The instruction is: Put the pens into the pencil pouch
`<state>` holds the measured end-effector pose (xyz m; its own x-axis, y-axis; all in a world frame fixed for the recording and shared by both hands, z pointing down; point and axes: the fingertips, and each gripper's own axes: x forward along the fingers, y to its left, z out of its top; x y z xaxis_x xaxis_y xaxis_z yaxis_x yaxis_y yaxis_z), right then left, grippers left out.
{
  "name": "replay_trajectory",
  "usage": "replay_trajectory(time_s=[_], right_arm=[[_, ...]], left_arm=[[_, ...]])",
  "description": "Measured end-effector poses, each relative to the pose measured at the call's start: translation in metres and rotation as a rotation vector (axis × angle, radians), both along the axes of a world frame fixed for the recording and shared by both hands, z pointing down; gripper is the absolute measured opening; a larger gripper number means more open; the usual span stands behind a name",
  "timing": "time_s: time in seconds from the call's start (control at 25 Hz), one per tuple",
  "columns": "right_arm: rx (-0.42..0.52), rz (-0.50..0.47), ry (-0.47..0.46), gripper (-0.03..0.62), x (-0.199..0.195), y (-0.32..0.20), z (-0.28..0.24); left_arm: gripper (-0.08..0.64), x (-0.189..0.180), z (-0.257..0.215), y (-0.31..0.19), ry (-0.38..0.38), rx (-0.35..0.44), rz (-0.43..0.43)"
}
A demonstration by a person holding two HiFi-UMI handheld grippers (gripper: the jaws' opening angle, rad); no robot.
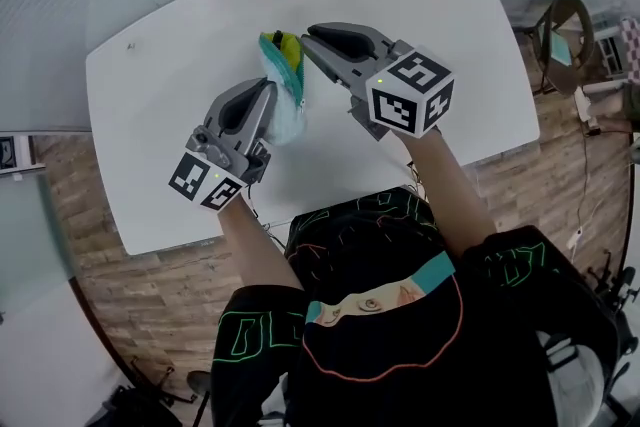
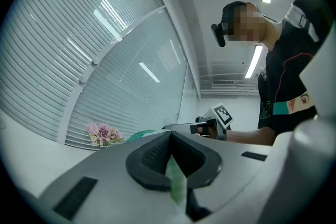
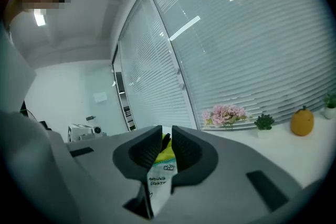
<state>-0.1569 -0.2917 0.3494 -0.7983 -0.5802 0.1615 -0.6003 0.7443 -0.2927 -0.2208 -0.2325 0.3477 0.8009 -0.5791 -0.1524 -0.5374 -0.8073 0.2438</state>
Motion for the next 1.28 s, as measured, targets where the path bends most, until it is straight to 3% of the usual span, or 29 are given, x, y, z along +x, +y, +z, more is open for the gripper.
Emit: replay_trajectory(time_s=[0.32, 0.72, 1.08, 1.28], right_arm=[[0.070, 0.075, -0.030, 0.003, 0.067, -0.006, -0.030], [0.130, 0.329, 0.098, 0.003, 0.178, -0.024, -0.049], [0.189, 0.437, 0.102, 0.003, 0.257, -0.015, -0.074], [0.197, 0.492, 0.103, 0.003, 0.290, -0.012, -0.078]], left_arm=[[0.000, 0.046, -0.019, -0.011, -0.124, 0.030, -0.119], [0.000, 0.116, -0.060, -0.042, -0.142, 0.011, -0.337], [0.000, 0.163, -0.073, -0.060, -0.141, -0.035, -0.482], [0.000, 0.182, -0.078, -0.063, -0.135, -0.038, -0.499]])
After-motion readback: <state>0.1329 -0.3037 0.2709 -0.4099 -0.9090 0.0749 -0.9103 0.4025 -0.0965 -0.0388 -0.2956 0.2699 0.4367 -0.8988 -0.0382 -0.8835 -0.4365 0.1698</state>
